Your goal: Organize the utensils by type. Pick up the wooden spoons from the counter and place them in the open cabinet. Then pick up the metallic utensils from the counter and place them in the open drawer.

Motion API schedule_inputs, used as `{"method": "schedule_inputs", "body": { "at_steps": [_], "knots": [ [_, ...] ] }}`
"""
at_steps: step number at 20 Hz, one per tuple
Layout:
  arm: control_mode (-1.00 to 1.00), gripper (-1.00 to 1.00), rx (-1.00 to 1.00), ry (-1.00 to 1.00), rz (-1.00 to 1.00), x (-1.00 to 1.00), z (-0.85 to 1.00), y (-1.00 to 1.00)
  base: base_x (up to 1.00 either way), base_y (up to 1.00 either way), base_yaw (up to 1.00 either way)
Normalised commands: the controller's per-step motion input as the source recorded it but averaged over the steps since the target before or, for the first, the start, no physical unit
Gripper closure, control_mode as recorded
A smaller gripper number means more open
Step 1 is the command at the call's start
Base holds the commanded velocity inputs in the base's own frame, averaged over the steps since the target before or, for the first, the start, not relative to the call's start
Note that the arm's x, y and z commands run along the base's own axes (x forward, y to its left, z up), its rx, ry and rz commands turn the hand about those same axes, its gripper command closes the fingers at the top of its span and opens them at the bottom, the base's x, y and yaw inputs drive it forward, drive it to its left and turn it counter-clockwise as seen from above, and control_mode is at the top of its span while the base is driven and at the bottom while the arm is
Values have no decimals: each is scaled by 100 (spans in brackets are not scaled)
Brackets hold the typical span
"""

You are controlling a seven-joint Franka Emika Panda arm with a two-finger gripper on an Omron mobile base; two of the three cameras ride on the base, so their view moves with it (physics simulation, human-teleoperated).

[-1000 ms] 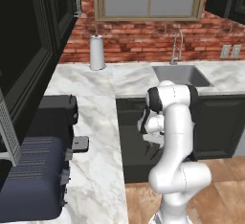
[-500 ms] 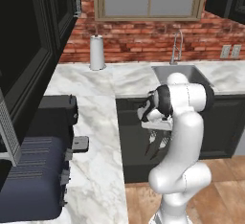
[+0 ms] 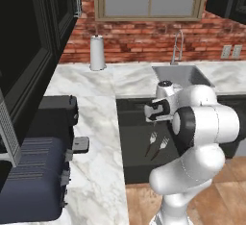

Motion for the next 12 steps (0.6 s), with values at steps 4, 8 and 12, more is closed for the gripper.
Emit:
{"method": "schedule_inputs", "body": {
  "at_steps": [4,8,12],
  "knots": [
    [-100,-100,0,-9,35,-44,95,4,0,0,0],
    [-100,-100,0,-3,30,-39,79,0,0,0,0],
    [-100,-100,0,0,26,-42,66,0,0,0,0]
  ]
}}
